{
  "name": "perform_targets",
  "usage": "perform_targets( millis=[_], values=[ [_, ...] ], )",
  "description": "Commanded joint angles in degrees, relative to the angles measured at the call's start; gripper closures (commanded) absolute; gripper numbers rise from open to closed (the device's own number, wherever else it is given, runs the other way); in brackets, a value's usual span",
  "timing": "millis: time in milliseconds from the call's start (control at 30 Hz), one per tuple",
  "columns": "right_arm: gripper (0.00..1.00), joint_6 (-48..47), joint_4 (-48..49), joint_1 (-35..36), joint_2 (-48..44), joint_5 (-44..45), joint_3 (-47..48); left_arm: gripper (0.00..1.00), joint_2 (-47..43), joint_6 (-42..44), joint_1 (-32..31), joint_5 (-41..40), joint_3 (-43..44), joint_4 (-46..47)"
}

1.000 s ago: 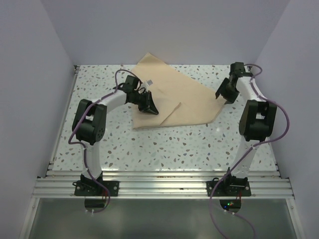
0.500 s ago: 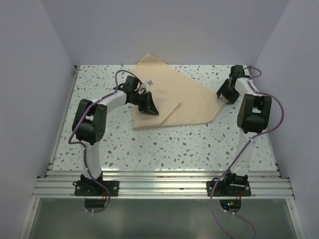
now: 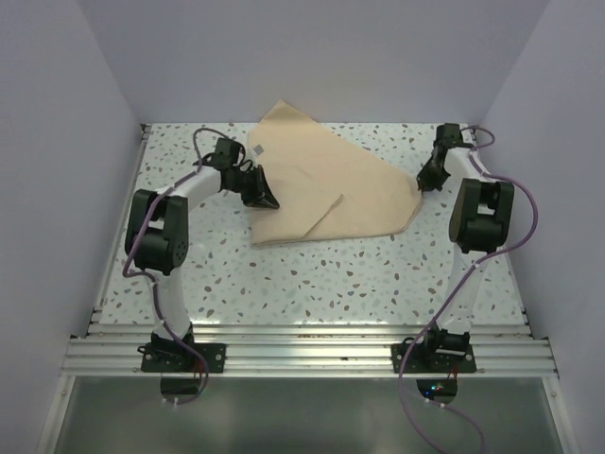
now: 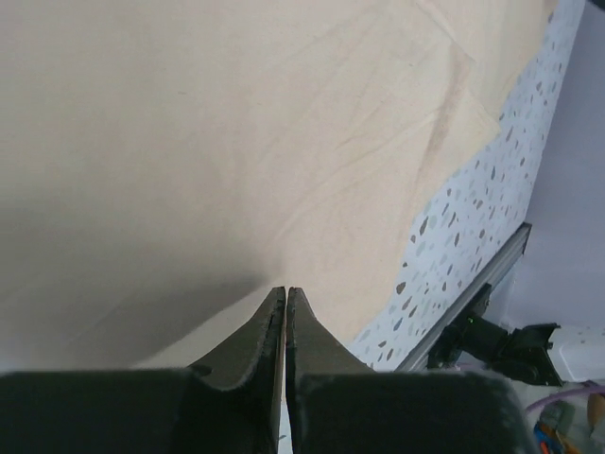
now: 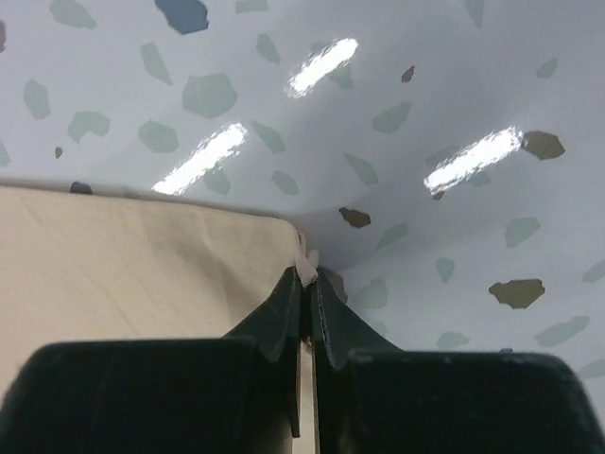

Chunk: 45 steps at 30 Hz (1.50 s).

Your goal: Prepare the surgical pack

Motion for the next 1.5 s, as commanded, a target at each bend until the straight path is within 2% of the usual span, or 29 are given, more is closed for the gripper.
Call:
perform_targets(
  millis=[0,67,200,300,400,500,633,967,1167,1467],
  values=[
    [1.0,-1.07,-1.54,3.28,-8.99,-0.01,-0.35,0.94,-7.18,0.0,4.72,-6.71,0.41,-2.22],
    [1.0,-1.51,-1.29,5.13,-11.64,-0.36,-0.17,0.94,-8.25,0.08,6.47,-9.17,0.05,-2.84],
    [1.0,-3.89,-5.58,13.82,-13.42,-1.14,9.56,0.94,-10.44,0.26,7.98,-12.25,-1.44,-3.99],
    [1.0,-4.33,-9.97,21.55,-10.0,-4.13,25.78,0.94,-11.67,0.26,8.24,-14.45,-3.72,-3.29],
    [1.0,-2.58,-12.1,29.11,-5.42,-5.97,33.3,0.93,-12.38,0.26,8.33,-17.26,-6.88,-1.45],
    [1.0,-0.64,-7.27,35.88,-3.66,-7.13,32.09,0.94,-12.04,-0.18,8.33,-20.95,-11.62,1.81],
    [1.0,-0.37,-3.05,42.47,-1.73,-8.09,31.3,0.95,-10.54,-1.23,8.42,-21.76,-12.95,2.07],
    [1.0,-0.9,-1.2,46.62,3.1,-10.37,30.24,0.95,-10.8,-3.6,8.42,-20.26,-14.19,4.97],
    [1.0,2.44,-0.76,48.2,7.24,-9.68,37.17,0.95,-10.01,-4.48,8.15,-19.29,-14.45,5.67],
    [1.0,6.22,3.8,49.08,7.42,-7.84,38.59,0.95,-7.99,-4.66,7.28,-18.59,-12.78,5.68]
  ],
)
